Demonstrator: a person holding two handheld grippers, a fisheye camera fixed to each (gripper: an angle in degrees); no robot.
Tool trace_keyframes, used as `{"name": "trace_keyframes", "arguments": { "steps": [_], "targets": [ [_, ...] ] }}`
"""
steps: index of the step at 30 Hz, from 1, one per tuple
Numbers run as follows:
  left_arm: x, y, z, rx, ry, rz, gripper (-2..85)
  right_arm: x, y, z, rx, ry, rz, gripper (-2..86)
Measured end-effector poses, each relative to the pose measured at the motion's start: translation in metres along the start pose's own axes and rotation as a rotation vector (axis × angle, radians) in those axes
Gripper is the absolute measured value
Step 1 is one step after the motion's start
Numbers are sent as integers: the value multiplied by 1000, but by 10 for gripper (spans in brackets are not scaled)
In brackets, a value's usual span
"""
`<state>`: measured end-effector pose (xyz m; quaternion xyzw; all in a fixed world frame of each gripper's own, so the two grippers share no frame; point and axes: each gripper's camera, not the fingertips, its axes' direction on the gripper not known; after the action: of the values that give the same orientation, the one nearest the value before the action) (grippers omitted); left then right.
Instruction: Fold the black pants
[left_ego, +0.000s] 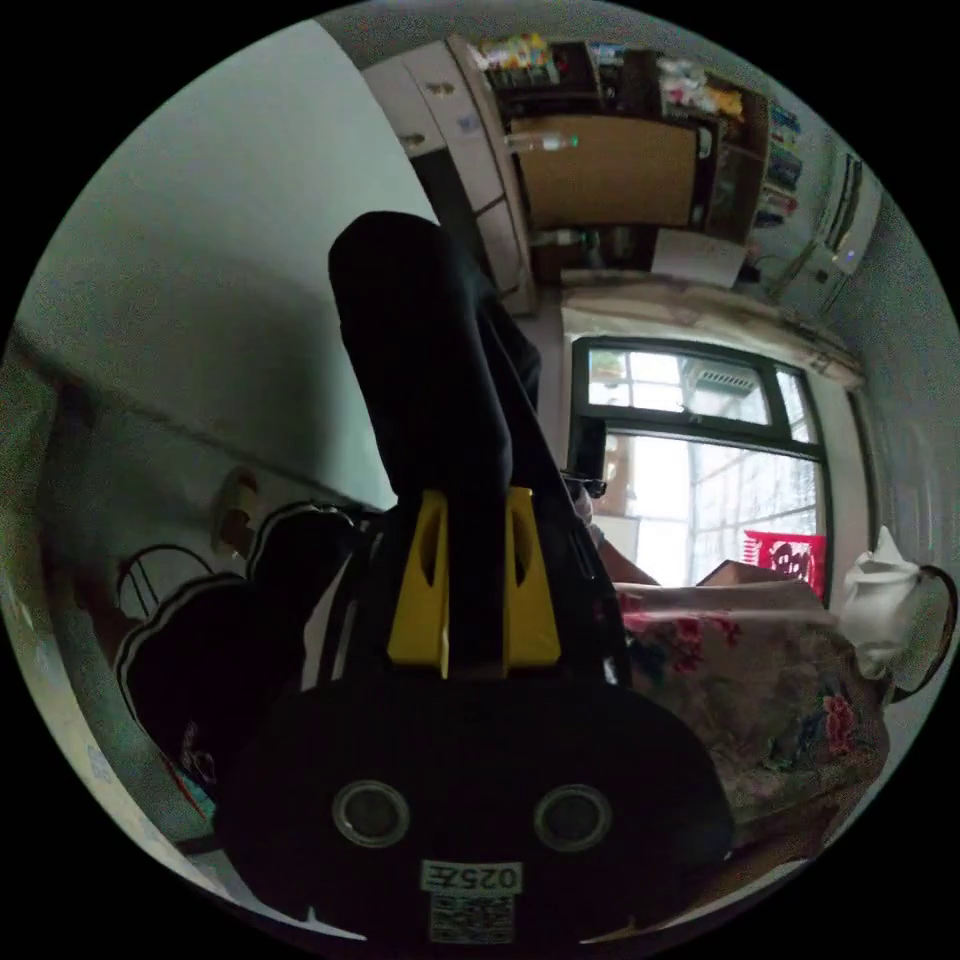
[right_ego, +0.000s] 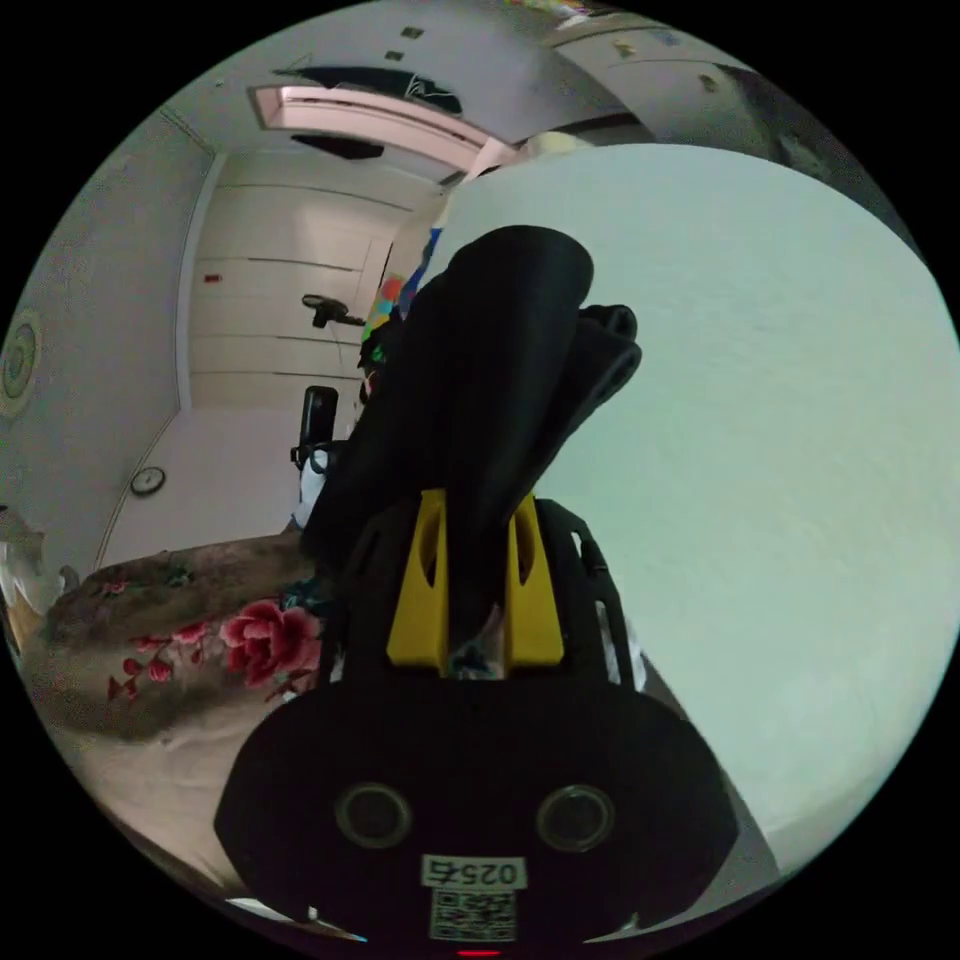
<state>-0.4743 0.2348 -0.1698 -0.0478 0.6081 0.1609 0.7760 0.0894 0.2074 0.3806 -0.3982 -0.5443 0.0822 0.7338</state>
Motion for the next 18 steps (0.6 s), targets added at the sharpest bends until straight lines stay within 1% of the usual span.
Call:
{"name": "trace_keyframes", "arguments": {
  "steps": [1, 3, 4, 6, 7, 9, 10, 12, 13, 15, 16, 18],
  "targets": [
    [9, 6, -19, 27, 3, 9, 62, -12, -6, 14, -7, -3, -18, 84],
    [46, 34, -98, 128, -5, 16, 62, -62, -32, 77, -50, -10, -79, 84],
    [57, 42, -117, 153, -15, 16, 62, -75, -40, 94, -68, -9, -94, 84],
    [102, 77, -194, 254, -91, 13, 63, -132, -71, 168, -157, 3, -202, 84],
    [114, 86, -213, 284, -111, 4, 63, -146, -79, 188, -181, 1, -230, 84],
    [159, 127, -278, 422, -168, -51, 65, -197, -110, 266, -296, -24, -328, 85],
    [170, 137, -291, 455, -179, -62, 65, -209, -117, 285, -327, -32, -344, 85],
    [215, 185, -335, 624, -203, -110, 66, -262, -138, 354, -445, -49, -447, 85],
    [226, 199, -342, 673, -204, -123, 66, -275, -142, 371, -471, -52, -475, 85],
    [269, 252, -358, 856, -211, -171, 67, -321, -149, 435, -585, -71, -586, 86],
    [279, 265, -360, 900, -210, -187, 67, -332, -149, 450, -614, -75, -615, 86],
    [320, 319, -360, 1087, -210, -249, 67, -376, -142, 513, -727, -92, -703, 86]
  ]
}}
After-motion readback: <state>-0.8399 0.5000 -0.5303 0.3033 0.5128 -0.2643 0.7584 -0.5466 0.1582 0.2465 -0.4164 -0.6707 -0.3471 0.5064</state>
